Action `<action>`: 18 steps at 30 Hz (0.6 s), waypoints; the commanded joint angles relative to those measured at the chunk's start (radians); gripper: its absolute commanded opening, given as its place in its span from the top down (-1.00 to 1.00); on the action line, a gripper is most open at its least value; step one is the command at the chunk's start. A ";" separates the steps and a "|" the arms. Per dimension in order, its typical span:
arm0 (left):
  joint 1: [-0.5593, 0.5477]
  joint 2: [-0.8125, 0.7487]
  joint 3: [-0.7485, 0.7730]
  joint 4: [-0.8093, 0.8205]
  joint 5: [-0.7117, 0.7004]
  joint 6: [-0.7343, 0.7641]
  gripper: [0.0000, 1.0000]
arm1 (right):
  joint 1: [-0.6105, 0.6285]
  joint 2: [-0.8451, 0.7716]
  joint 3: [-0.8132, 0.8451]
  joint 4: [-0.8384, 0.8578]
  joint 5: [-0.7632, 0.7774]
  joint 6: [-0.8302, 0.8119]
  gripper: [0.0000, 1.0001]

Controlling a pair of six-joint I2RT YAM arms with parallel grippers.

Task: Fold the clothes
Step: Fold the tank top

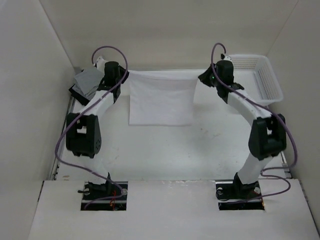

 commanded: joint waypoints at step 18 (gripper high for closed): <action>-0.035 -0.239 -0.638 0.241 0.034 -0.034 0.41 | 0.107 -0.036 -0.353 0.290 -0.051 0.068 0.85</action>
